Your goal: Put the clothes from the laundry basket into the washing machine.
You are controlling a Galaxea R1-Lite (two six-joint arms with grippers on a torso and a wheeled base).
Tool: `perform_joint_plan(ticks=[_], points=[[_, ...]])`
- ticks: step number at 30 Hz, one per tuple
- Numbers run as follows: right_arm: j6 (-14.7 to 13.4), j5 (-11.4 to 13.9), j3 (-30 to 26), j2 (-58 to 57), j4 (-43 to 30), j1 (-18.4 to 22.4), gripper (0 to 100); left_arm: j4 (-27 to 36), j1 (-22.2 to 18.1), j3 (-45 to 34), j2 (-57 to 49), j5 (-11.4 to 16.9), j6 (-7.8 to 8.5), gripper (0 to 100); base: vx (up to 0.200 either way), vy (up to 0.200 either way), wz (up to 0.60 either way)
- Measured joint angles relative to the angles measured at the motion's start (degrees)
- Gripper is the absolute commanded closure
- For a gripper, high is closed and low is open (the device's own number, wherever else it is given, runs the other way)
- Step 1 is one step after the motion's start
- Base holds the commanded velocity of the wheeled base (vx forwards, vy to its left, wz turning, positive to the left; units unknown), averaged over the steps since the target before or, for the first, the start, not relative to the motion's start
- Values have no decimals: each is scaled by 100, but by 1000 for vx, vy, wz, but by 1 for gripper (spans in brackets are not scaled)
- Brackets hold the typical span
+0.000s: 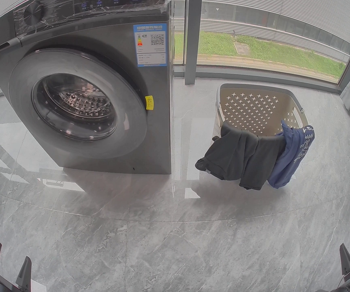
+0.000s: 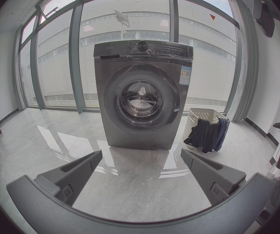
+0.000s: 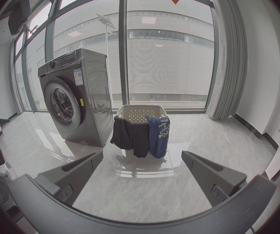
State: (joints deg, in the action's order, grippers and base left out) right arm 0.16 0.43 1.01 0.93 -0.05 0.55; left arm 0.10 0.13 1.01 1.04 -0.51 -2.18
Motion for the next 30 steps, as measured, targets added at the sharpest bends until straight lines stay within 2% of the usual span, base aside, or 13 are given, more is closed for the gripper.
perform_joint_plan(ticks=[7, 30], points=[[0, 0, 0, 0, -5, 0, 0, 1, 2, 0, 0, 7, 40, 0, 0, -200, 0], [-2, 0, 0, 0, -2, -2, 0, 0, 0, 0, 0, -13, -9, 0, 0, -200, 0]])
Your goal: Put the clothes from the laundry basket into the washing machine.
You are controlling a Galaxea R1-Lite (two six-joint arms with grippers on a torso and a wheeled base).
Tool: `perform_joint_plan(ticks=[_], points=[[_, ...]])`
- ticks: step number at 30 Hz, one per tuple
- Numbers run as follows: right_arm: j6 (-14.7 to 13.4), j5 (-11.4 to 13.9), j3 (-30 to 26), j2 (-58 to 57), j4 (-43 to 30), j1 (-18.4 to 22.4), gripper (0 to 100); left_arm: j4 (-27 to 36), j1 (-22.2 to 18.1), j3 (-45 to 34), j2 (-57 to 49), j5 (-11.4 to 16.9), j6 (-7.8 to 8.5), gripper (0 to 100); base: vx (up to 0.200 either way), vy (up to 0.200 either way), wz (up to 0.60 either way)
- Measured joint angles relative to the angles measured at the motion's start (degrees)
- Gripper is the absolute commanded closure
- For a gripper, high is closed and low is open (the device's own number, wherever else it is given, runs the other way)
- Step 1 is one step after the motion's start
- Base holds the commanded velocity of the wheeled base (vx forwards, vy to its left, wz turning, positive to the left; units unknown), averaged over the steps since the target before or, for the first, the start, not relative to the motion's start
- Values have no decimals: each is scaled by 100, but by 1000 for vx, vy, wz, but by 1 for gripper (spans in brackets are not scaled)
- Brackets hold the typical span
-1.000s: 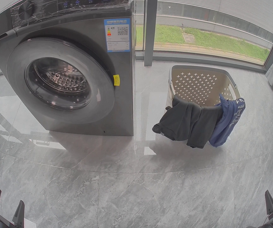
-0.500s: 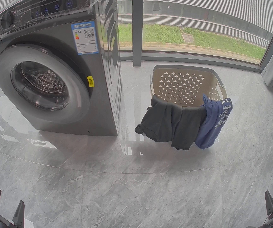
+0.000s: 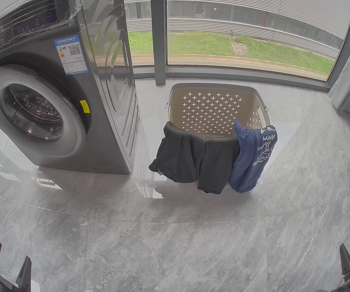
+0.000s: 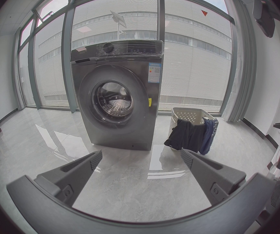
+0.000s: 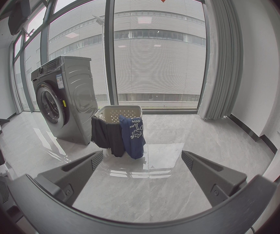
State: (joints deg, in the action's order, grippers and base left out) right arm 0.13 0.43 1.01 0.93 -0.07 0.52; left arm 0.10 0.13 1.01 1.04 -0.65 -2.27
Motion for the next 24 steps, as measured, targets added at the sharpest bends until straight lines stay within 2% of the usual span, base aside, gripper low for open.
perform_joint_plan(ticks=[11, 16, 24], points=[[0, 0, 0, 0, 2, 2, 0, 0, 5, 0, 0, -1, -9, 0, 0, -200, 0], [0, 0, 0, 0, -2, 0, 0, 0, 2, 0, -2, -1, -7, 0, 0, 0, 0], [2, 1, 0, 0, -2, 2, 0, 1, 5, 0, -2, -4, -9, 0, 200, 0, 0]])
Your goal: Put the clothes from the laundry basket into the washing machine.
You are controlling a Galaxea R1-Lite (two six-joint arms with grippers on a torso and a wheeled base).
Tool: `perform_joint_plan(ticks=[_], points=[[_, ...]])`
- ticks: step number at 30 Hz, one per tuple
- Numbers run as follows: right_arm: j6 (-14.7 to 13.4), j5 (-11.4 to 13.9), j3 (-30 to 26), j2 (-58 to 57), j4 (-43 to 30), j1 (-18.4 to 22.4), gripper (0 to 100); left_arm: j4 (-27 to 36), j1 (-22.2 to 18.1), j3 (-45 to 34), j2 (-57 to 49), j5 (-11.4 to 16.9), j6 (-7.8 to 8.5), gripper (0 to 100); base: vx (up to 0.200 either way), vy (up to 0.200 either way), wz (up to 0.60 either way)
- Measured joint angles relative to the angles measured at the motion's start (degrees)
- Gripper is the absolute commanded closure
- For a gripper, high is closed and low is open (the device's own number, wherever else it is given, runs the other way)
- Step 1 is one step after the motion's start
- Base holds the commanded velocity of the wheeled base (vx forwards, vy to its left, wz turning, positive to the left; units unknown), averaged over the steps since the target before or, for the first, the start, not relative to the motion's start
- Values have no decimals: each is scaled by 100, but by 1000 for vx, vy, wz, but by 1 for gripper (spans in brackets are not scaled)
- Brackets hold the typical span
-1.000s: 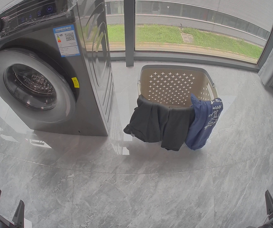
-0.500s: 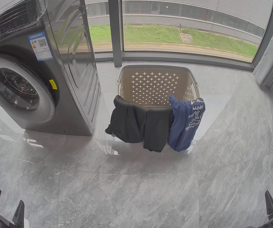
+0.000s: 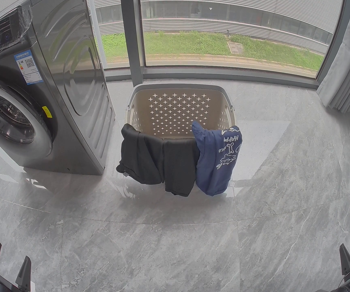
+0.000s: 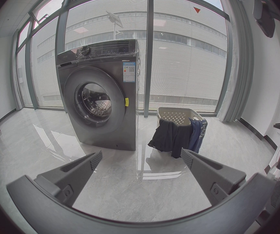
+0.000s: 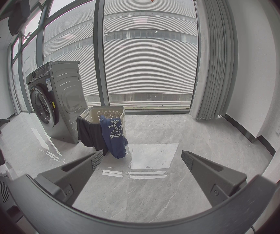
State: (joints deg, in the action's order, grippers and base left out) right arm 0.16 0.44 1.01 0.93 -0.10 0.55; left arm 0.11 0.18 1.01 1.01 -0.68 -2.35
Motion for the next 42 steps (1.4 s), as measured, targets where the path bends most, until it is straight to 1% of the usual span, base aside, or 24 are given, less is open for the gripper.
perform_joint_plan(ticks=[42], points=[[0, -1, 0, 0, 2, 0, 0, -1, -2, 0, 2, 2, -2, 0, 200, 0, 0]])
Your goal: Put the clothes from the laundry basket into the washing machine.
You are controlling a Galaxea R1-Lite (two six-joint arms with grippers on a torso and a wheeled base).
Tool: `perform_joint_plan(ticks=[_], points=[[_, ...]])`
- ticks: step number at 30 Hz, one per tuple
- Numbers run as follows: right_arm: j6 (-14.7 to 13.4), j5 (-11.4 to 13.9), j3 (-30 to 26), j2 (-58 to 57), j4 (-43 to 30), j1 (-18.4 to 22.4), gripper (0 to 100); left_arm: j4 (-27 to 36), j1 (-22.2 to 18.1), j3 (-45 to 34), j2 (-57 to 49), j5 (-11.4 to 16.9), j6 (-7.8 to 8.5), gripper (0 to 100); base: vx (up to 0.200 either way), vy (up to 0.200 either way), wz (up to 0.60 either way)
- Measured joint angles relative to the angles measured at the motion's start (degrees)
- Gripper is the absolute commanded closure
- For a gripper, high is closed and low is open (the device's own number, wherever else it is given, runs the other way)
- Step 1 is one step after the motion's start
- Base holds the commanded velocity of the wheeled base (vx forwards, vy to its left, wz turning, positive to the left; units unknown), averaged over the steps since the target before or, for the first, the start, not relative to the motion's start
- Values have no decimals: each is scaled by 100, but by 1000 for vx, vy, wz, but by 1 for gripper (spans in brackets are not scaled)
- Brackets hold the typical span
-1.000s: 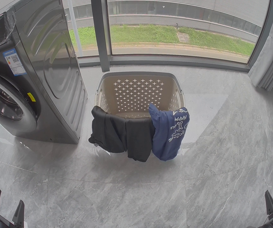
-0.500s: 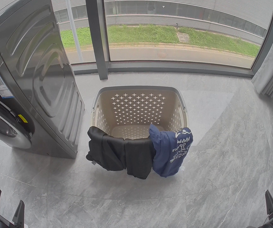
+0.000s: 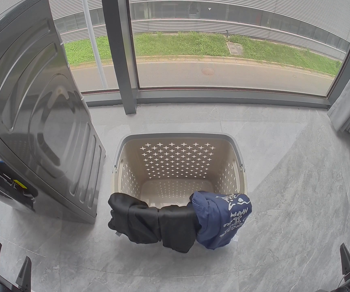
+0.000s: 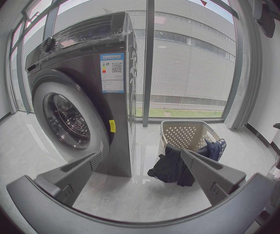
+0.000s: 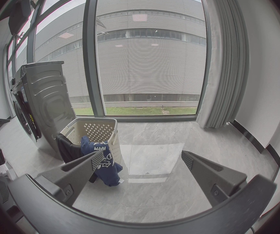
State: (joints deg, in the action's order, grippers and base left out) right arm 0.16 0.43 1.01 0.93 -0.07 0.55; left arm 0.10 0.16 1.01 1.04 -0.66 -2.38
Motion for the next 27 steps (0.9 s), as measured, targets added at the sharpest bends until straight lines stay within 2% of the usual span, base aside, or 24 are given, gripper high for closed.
perform_joint_plan(ticks=[5, 27], points=[[0, 0, 0, 0, -2, -2, 0, -2, -2, 0, 0, -2, 0, 0, 200, 0, 0], [0, 0, 0, 0, 2, -4, 0, 0, -5, 0, 0, -2, -7, 0, 0, -18, 0]])
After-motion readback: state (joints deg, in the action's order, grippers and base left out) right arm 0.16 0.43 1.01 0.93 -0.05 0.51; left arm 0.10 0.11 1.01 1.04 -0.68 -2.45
